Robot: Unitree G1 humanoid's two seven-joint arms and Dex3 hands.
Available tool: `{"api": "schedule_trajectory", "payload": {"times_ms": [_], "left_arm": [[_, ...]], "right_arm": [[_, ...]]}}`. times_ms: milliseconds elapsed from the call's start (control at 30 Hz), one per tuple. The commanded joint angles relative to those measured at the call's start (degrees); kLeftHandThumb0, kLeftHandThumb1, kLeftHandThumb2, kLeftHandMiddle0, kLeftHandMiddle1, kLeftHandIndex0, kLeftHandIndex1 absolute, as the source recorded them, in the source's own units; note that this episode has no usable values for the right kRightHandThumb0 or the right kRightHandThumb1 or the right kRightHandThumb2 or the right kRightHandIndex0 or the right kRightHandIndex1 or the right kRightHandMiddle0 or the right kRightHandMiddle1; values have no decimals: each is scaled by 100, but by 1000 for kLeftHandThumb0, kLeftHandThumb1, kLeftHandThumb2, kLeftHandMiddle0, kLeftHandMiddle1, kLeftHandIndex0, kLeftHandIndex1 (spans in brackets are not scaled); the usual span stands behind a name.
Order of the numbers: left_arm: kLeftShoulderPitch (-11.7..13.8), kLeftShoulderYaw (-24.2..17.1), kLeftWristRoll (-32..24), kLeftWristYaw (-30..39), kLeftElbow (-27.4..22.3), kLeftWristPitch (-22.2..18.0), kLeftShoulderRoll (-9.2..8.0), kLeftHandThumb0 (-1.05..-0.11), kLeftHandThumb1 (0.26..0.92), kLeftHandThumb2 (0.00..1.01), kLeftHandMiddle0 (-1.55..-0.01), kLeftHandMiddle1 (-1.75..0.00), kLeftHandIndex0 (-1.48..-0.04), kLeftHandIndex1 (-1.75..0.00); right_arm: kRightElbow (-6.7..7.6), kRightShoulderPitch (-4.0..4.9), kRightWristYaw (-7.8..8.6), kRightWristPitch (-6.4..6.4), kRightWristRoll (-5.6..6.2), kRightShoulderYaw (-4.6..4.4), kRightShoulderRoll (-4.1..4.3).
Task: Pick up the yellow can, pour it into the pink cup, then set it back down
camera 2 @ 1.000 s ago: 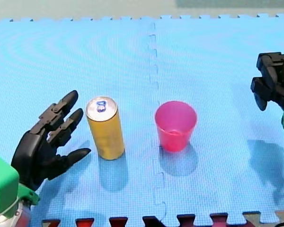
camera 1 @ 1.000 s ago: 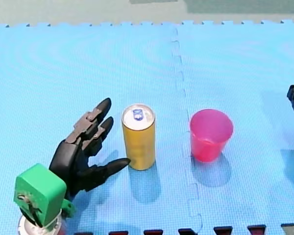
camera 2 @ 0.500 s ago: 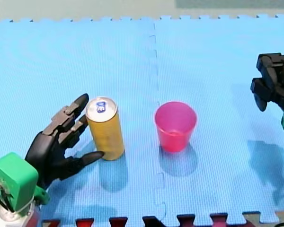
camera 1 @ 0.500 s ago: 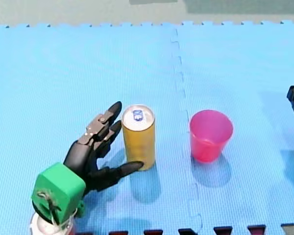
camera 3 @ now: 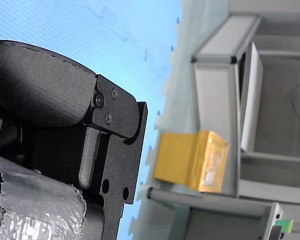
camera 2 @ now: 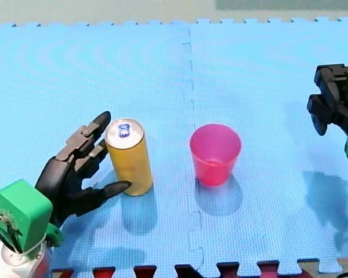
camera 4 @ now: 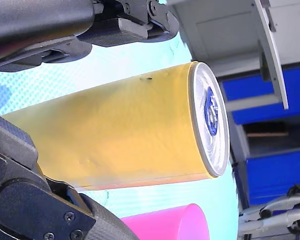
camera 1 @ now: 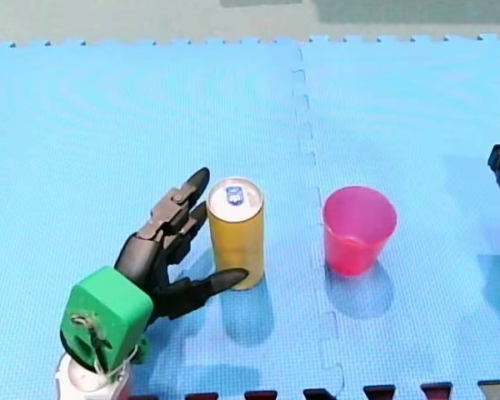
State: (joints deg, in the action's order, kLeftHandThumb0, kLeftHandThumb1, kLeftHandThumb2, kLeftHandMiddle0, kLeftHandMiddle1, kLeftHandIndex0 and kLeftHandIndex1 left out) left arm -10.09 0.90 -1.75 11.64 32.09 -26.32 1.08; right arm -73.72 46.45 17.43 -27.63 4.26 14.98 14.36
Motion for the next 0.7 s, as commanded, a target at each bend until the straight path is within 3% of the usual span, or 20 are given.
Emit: {"api": "schedule_trajectory", "payload": {"times_ms": [0,400,667], "left_arm": [[-27,10,-9,9,-29,23,-25,-702,631,1,-216,0,-204,0],[-141,-12,-59,83,20,94,-80,-707,636,1,-212,-1,-203,-1],[-297,21,22,114,35,233,-218,-749,649,4,-221,-4,-210,-2]], "right_arm": [[18,26,-13,-10,8,1,18],[44,16,-84,-85,-63,-69,46],[63,7,-80,-112,-62,-84,54]]}}
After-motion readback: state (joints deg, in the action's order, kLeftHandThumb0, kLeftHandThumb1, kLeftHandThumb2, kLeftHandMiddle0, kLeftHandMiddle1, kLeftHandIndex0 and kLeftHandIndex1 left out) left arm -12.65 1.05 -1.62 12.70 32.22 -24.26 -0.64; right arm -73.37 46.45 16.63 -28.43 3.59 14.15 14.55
